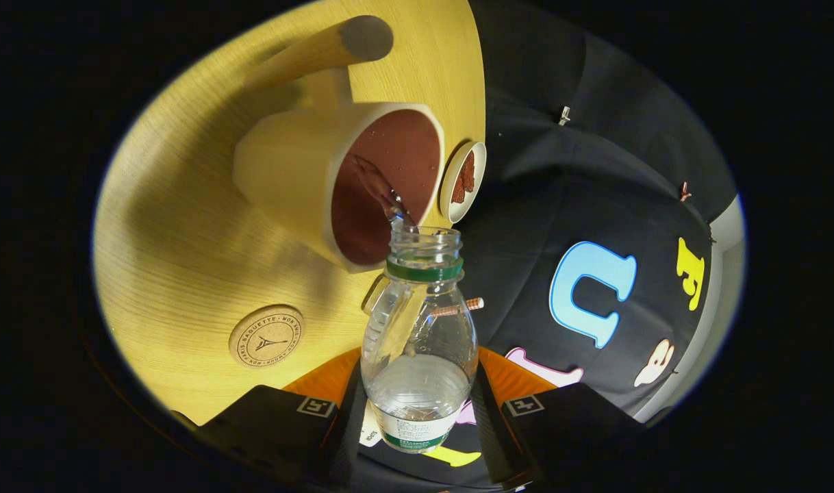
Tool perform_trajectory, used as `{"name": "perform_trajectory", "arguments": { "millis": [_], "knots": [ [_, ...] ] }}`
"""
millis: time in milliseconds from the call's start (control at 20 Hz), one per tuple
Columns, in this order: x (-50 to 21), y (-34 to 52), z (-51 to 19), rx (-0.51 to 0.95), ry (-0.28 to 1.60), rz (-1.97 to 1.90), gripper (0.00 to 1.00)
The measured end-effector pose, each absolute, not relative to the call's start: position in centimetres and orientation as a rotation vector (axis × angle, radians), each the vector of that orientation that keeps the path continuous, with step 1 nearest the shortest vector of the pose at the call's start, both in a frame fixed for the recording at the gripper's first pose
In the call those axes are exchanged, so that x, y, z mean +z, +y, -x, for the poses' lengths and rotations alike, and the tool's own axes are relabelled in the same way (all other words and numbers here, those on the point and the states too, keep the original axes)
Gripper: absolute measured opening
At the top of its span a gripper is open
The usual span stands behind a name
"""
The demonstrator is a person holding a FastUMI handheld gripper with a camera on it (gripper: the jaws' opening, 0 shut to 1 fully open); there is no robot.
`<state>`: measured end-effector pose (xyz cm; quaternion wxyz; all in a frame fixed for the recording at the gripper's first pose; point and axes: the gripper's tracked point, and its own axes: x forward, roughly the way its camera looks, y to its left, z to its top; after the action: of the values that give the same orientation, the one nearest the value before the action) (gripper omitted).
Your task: Take the bottle from table, then pour the juice into the cup, finally place the bottle on the coaster
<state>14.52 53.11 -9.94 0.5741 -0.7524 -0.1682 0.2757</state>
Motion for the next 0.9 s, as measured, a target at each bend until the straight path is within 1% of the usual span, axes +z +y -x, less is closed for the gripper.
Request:
{"name": "perform_trajectory", "arguments": {
  "millis": [700, 900],
  "knots": [
    [-9.1, 53.5, -14.0, 0.658, -0.461, 1.88, 0.74],
    [-8.8, 54.6, -13.2, 0.675, -0.545, 1.95, 0.74]
  ]
}}
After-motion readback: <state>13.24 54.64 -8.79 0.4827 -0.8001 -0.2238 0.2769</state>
